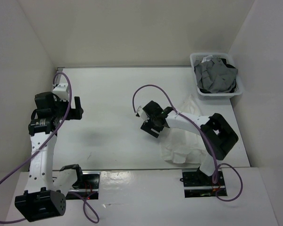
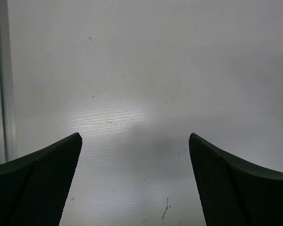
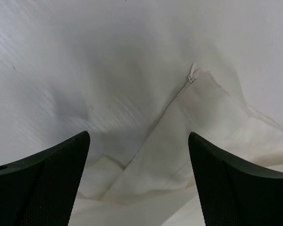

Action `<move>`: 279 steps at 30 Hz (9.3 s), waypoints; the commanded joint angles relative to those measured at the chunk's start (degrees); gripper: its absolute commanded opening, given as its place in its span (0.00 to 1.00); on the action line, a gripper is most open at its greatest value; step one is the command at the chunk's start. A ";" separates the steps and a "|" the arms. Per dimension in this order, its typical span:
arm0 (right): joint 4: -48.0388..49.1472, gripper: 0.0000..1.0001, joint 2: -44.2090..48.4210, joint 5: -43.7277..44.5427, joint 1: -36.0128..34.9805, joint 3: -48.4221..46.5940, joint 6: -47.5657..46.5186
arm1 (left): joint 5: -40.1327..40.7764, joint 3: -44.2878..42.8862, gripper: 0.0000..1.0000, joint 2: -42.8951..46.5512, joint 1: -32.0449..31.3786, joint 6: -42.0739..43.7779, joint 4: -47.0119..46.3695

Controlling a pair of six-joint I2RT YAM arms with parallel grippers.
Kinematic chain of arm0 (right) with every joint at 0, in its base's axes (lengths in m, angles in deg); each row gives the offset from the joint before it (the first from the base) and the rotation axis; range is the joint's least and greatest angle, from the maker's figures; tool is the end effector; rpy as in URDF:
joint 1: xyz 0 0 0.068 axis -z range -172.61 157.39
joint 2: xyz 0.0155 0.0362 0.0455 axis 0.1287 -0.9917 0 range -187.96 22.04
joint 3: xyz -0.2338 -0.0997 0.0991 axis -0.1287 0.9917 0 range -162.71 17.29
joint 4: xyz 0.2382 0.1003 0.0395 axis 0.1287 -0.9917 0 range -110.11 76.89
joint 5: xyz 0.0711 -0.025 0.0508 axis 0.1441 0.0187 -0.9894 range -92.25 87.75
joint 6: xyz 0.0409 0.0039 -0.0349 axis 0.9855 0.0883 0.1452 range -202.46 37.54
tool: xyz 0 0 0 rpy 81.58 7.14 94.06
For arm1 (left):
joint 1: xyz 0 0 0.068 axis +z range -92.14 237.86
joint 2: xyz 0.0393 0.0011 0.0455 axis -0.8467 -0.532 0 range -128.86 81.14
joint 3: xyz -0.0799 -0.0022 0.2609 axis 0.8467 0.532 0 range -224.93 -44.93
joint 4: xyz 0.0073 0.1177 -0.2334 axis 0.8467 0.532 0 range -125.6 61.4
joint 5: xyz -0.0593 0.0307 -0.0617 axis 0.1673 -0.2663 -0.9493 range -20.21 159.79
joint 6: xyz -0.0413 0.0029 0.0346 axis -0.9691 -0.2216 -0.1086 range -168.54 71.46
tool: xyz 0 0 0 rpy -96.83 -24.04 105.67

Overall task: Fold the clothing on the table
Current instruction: Flatten the skirt out

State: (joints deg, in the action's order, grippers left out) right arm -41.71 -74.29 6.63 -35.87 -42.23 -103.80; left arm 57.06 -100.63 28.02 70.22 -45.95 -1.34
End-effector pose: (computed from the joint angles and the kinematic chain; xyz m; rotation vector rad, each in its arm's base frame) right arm 0.2416 0.2199 0.1779 -1.3993 2.2981 -0.0935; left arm 0.1933 0.0343 0.3385 -0.0488 2.1092 -0.0800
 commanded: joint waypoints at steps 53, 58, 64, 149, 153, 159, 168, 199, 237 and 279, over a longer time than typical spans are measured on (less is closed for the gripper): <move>-1.72 0.05 -18.62 -20.13 2.93 -27.56 5.25 | 0.25 1.12 1.00 3.47 0.21 -0.39 -1.57; -0.67 0.04 -22.40 -24.17 2.40 -35.21 9.91 | -0.28 1.12 1.00 2.85 0.21 -0.39 -1.57; 0.04 0.50 -24.87 -32.77 2.40 -42.23 14.31 | -0.89 1.12 1.00 2.85 0.21 0.13 -1.57; 7.69 0.64 -15.19 -10.63 20.50 -34.59 13.87 | -9.33 -16.02 0.00 -59.99 -27.92 -13.05 -16.07; 7.68 0.63 -19.93 -10.64 19.89 -36.36 13.87 | -9.33 -16.02 0.00 -59.99 -28.44 -13.05 -16.07; 7.68 0.63 -24.59 -10.12 19.89 -38.47 13.87 | -8.80 -16.02 0.00 -60.52 -28.44 -12.52 -16.07; 6.63 0.63 -27.68 -13.02 19.89 -43.22 15.27 | -8.80 -16.02 0.00 -60.52 -28.97 -12.52 -16.07; 6.01 0.38 -35.68 -6.86 19.36 -49.02 13.70 | -7.75 -16.02 0.00 -59.90 -30.11 -11.47 -16.59; -2.86 0.02 41.40 -46.89 20.50 -15.79 4.64 | -8.79 -22.17 0.00 1.78 -26.52 7.69 -1.93; 25.09 0.69 -7.89 -23.58 32.63 -17.98 2.26 | 4.73 -42.73 0.43 -57.96 -24.40 2.08 -17.03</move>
State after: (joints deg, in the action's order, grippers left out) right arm -18.73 -79.43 -22.68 -3.88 -55.00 -101.70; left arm 56.47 -139.77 -28.39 45.22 -41.77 -16.44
